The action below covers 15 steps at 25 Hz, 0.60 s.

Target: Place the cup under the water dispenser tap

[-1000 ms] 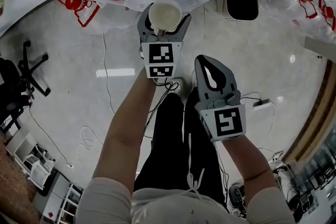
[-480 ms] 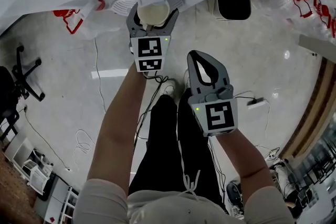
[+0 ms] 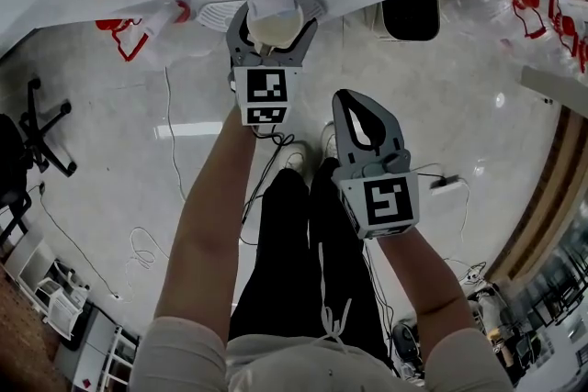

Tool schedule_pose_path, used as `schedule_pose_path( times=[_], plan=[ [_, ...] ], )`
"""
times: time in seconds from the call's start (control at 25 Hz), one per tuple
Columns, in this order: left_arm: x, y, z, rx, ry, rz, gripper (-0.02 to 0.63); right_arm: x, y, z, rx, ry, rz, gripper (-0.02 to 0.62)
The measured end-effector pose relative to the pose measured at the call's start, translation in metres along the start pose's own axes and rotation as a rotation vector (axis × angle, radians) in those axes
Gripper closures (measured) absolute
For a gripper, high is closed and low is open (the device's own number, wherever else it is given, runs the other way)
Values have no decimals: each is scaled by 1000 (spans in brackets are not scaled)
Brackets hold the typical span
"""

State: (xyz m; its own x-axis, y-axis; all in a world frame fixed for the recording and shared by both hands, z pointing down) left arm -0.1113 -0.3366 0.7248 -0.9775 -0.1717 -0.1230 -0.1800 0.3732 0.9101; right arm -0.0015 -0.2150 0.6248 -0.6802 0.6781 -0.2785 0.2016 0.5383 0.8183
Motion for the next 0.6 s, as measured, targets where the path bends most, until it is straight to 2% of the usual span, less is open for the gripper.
schedule_pose_path(
  times=[0.16,0.28,0.4,0.6],
  plan=[
    [-3,3,-1,43,6,10,155,2,4,1,0,4,-18,566],
    [-2,2,-2,58,-19,13,153,6,3,2,-4,6,-24,566],
    [2,2,2,54,-49,36,135,12,5,4,1,2,-26,566],
    [2,-2,9,22,-26,85,101,18,7,5,18,0,-17,566]
  ],
)
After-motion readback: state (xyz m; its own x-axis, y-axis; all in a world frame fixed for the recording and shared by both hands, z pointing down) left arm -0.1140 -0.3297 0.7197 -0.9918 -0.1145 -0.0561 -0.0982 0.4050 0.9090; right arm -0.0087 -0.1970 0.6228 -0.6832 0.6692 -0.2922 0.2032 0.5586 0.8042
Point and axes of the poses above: the fingertips, and each gripper's own axes: z backward along the fingers, x to its left, y out of its underside, the point moved 3 cm from there along z, backward along the fingers, and after that the axes turned 14 degrees about -y, right-handed, at the moved point
